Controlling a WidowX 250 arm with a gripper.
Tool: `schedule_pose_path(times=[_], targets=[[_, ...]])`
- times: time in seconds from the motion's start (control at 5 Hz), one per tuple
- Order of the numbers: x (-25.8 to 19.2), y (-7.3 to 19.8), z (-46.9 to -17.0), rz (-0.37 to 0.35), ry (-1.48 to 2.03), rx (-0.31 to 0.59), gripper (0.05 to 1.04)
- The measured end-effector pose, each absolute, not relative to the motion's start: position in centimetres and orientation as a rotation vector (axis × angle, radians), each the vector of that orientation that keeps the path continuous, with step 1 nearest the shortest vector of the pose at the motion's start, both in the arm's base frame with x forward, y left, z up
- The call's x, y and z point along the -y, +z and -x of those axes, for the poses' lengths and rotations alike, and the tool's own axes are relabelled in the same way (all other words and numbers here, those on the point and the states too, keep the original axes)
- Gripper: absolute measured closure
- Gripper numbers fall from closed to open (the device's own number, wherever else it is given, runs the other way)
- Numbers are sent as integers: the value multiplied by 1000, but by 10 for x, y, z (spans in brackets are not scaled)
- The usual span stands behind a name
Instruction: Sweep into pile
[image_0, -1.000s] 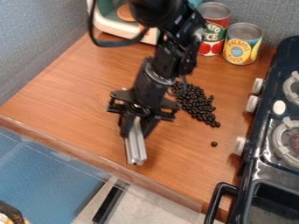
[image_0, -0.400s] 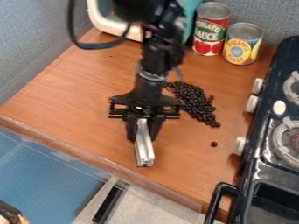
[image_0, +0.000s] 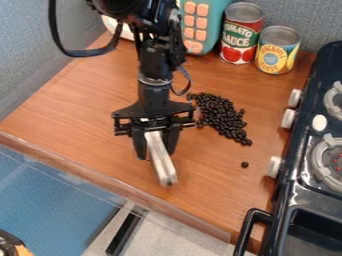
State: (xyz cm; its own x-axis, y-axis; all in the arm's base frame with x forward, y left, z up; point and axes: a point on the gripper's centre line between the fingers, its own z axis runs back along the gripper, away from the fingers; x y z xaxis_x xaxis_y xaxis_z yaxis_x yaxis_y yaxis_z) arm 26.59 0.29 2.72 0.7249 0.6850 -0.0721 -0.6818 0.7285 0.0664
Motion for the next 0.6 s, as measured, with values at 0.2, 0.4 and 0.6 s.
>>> schedule_pose_path(times=[0.2, 0.4, 0.6], targets=[[-4, 27, -260, -58, 790, -111, 85], [-5, 52, -255, -70, 808, -60, 70], [-12, 88, -244, -156, 848, -2, 77]])
